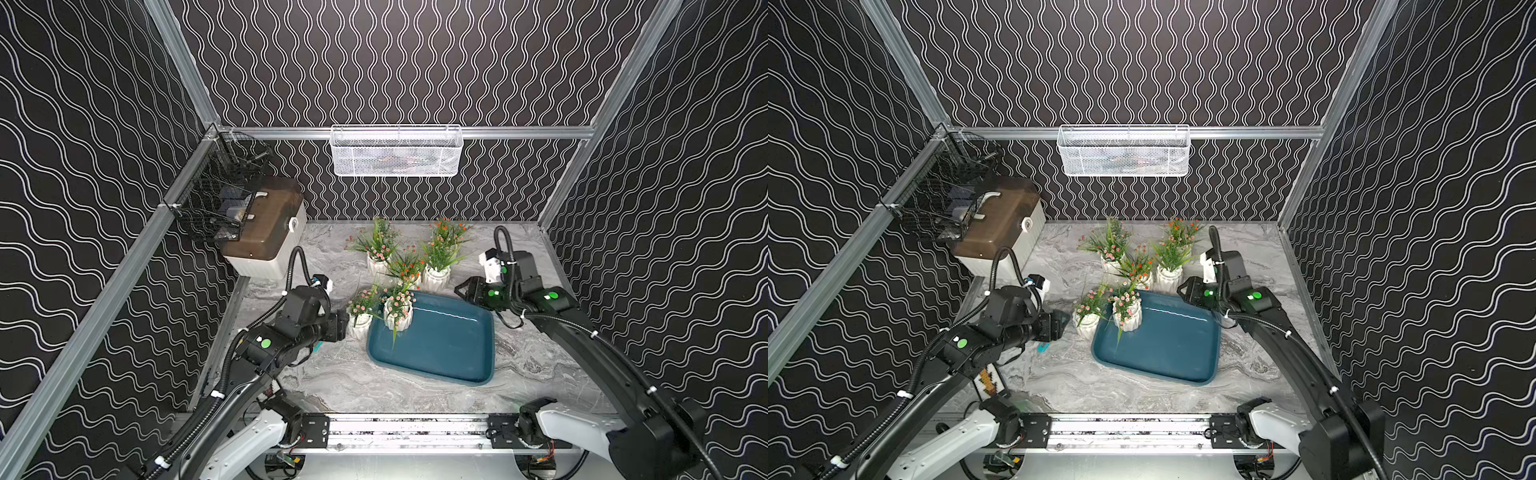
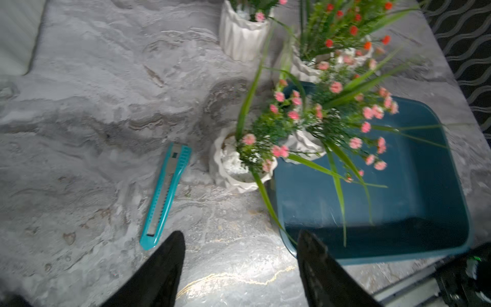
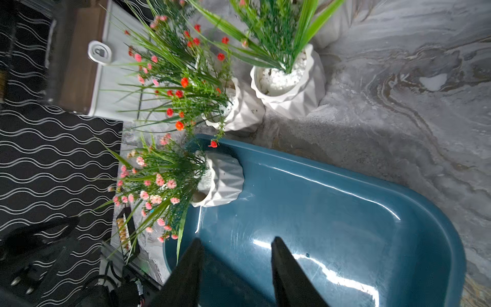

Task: Put the potted gypsophila into the storage box
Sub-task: Place the baby's breath potted plant at the storage box, then pick up the baby's breath potted plant from the center of the board.

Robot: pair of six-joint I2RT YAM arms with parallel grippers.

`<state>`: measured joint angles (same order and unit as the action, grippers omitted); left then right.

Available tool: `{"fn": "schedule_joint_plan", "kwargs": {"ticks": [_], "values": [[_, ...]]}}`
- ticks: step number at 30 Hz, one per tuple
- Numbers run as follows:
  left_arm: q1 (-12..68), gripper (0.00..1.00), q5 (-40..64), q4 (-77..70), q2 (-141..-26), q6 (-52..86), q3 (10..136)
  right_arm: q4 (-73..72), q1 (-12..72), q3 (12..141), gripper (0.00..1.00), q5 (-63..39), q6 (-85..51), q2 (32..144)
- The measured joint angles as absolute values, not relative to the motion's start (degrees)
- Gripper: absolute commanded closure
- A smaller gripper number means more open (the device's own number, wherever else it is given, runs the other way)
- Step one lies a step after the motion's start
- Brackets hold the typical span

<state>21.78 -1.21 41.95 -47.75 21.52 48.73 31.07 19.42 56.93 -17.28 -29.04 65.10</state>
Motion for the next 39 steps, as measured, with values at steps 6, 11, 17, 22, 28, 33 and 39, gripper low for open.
{"fn": "schedule_joint_plan", "kwargs": {"ticks": [6, 11, 17, 22, 28, 33, 39], "values": [[12.73, 0.39, 2.13, 41.98, -54.24, 22.46, 48.73, 27.49, 16.88, 49.93, 0.54, -21.58, -30.68, 58.78], [9.26, 0.37, 5.26, 41.95, -56.69, 22.44, 48.73, 26.11, 16.45, 49.28, 0.53, -24.4, -30.79, 58.43], [6.37, 0.46, 8.82, 41.93, -61.08, 22.2, 48.84, 25.47, 16.45, 49.21, 0.52, -26.85, -30.28, 59.02], [4.89, 0.46, 12.03, 41.39, -62.08, 21.69, 48.84, 25.43, 16.45, 49.01, 0.52, -28.08, -29.26, 60.58], [4.71, 0.49, 15.29, 40.32, -67.16, 20.84, 48.84, 25.41, 16.45, 48.99, 0.52, -30.37, -28.75, 61.1], [5.74, 0.48, 19.59, 38.17, -67.9, 20.8, 48.31, 25.15, 16.45, 48.66, 0.53, -34.33, -28.36, 61.87], [6.02, 0.5, 21.02, 36.58, -70.83, 20.8, 48.07, 24.95, 16.45, 48.62, 0.53, -36.18, -27.94, 62.35]]}}
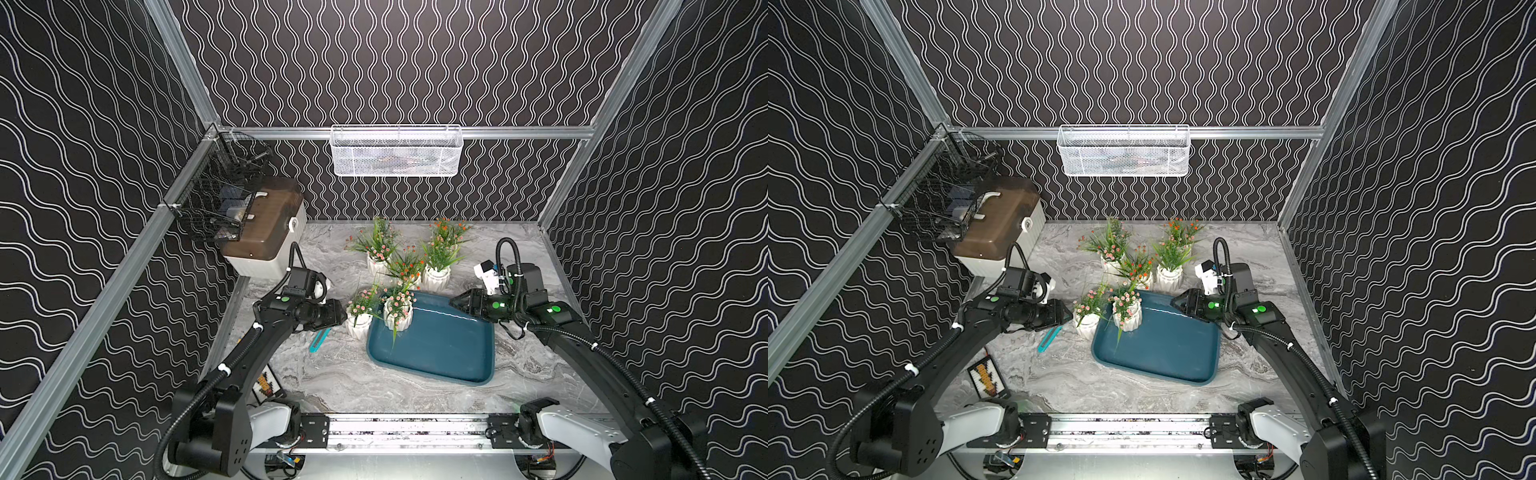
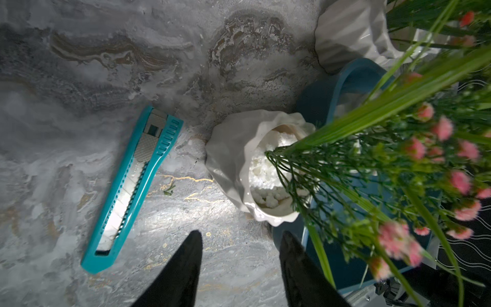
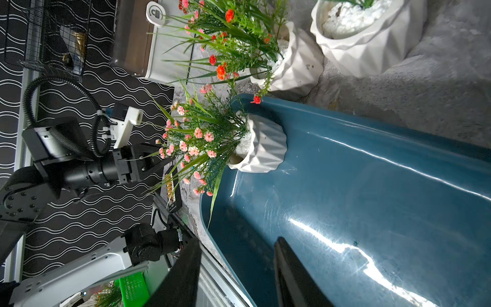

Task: Put the potted gypsophila into the storage box
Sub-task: Pick up the baby's breath potted plant from the center of the board.

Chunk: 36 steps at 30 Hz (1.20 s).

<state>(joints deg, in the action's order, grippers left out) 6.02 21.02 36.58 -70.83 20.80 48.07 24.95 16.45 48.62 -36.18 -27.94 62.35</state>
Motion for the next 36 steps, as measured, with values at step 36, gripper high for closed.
{"fn": "schedule_joint_plan", "kwargs": {"ticks": [36], "values": [[13.15, 0.62, 7.35, 39.68, -78.46, 18.65, 57.21, 25.04, 16.45, 48.4, 0.53, -33.28, -26.92, 60.4]]}}
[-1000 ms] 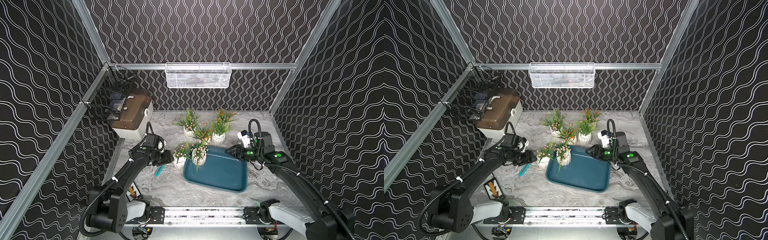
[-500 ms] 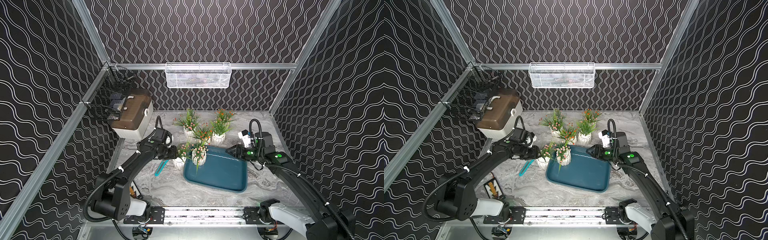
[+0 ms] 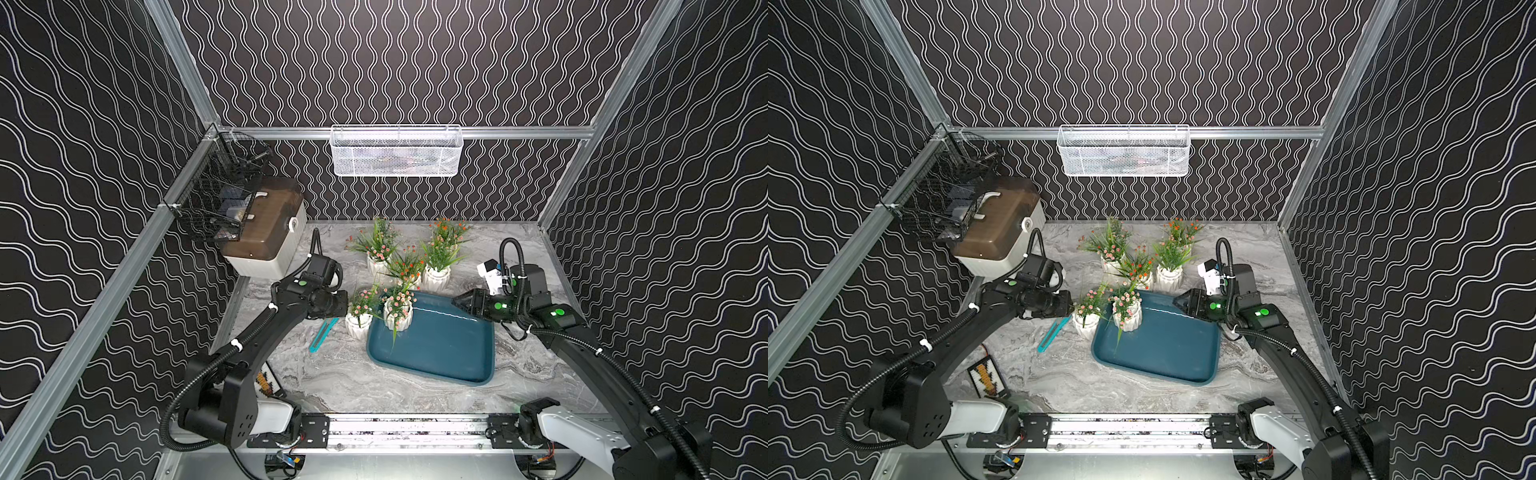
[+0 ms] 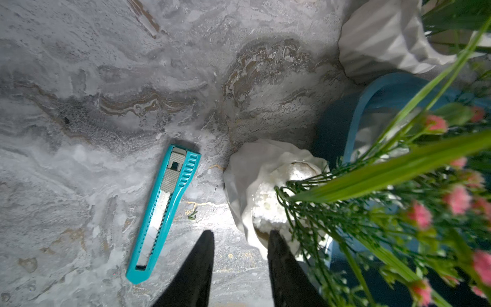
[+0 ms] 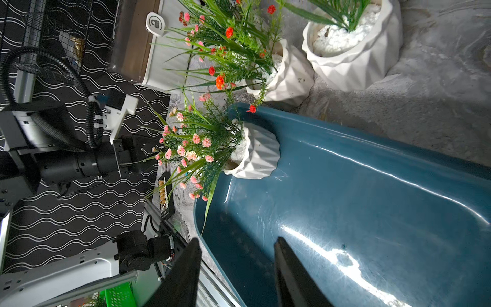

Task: Put the potted gypsophila into the storage box
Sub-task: Pick up the baby's breath potted plant from the center of the board.

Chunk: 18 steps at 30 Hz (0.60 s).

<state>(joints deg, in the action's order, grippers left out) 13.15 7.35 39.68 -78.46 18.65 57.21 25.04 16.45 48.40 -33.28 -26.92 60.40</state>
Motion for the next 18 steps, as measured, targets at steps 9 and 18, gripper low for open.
{"fn": "schedule_joint_plan", "kwargs": {"ticks": [9, 18], "values": [[13.15, 0.64, 9.63, 39.31, -82.0, 18.09, 56.97, 25.08, 16.45, 48.4, 0.53, -33.06, -26.48, 60.38], [13.47, 0.67, 10.28, 38.87, -84.27, 18.06, 56.97, 25.21, 16.4, 48.4, 0.53, -32.88, -26.48, 60.31]]}}
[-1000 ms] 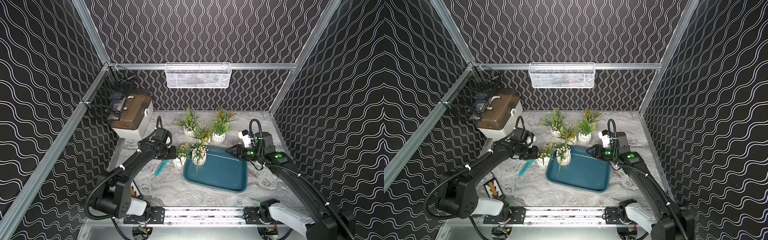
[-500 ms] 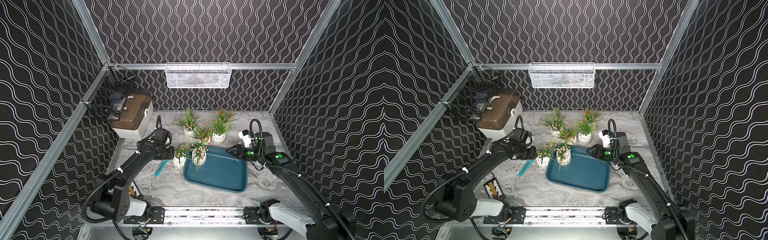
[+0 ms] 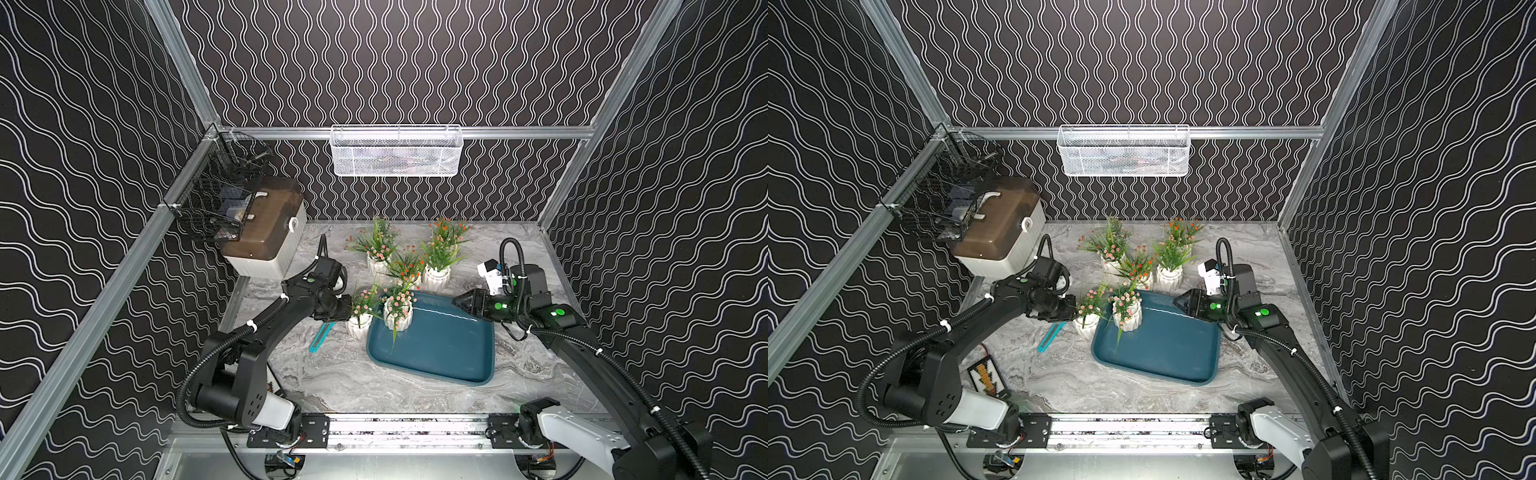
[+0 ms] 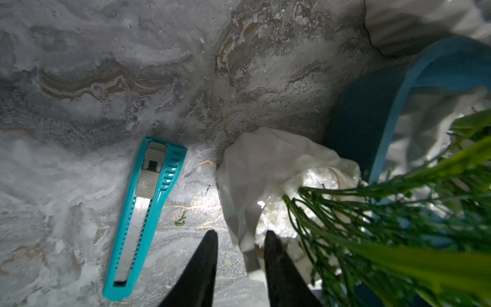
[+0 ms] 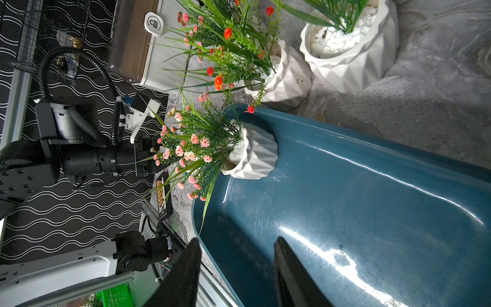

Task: Put the potted gypsophila into the storage box
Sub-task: Pick up the baby's breath potted plant from the center of the board.

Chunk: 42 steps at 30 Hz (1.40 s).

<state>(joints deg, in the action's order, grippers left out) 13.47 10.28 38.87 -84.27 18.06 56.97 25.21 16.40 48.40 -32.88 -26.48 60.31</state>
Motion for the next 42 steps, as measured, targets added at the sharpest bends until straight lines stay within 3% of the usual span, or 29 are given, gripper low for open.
{"fn": "schedule_joint_plan", "kwargs": {"ticks": [9, 20, 29, 42], "values": [[14.33, 0.69, 10.33, 38.65, -86.3, 18.04, 57.08, 25.23, 16.4, 48.36, 0.53, -32.88, -26.48, 60.4], [14.33, 0.8, 9.85, 38.65, -86.54, 17.93, 57.32, 25.61, 16.4, 48.18, 0.53, -32.82, -26.48, 59.79], [14.33, 0.98, 8.88, 39.24, -86.37, 17.65, 57.84, 25.65, 16.4, 48.16, 0.53, -32.42, -26.48, 60.01], [12.21, 1.0, 8.84, 41.58, -79.07, 16.36, 57.98, 25.74, 16.4, 48.14, 0.53, -32.01, -26.5, 60.23]]}}
